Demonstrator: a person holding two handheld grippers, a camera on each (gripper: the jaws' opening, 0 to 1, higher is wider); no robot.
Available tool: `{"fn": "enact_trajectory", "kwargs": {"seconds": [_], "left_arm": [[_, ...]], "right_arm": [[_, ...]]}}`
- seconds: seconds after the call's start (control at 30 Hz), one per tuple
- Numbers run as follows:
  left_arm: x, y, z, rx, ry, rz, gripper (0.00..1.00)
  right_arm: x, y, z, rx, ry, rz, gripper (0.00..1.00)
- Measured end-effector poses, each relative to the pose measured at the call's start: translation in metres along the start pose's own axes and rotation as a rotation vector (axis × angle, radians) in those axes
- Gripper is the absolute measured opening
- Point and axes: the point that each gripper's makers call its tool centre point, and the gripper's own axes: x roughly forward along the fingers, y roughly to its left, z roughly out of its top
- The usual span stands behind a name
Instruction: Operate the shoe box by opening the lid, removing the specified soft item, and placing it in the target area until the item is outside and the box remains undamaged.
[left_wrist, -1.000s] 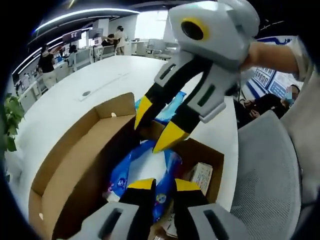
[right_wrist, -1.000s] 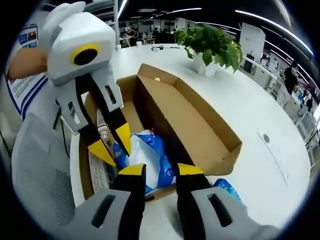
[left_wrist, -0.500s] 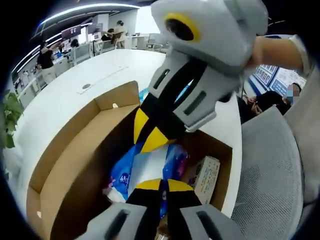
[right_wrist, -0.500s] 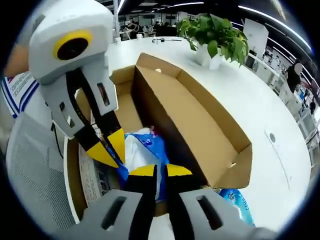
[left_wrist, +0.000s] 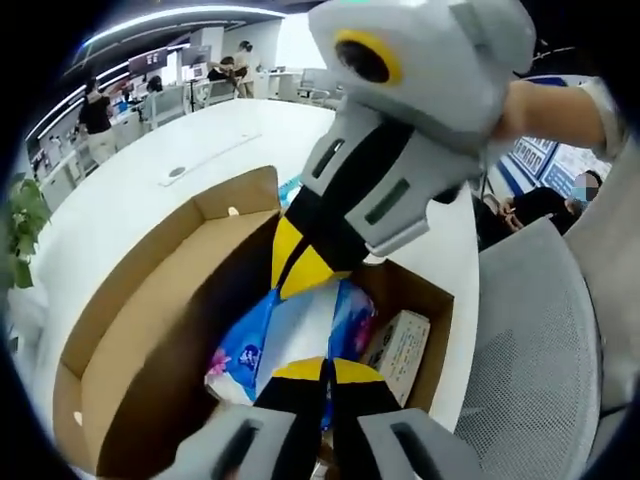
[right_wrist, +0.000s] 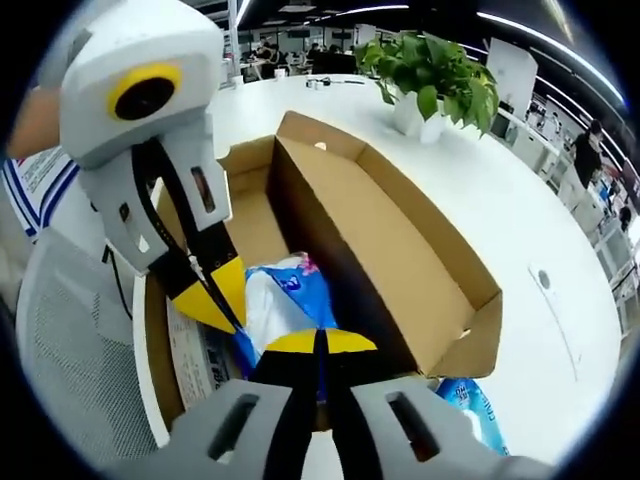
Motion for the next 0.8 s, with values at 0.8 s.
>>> {"fn": "enact_trajectory", "kwargs": {"seconds": [0.8], "left_arm": [[-0.054,-0.001,0.019,-0.034,-0.058,0.089,0.0]], "right_arm": [[-0.03,0.011,0.042,-0.046,-0.089,0.006,0.0]]}}
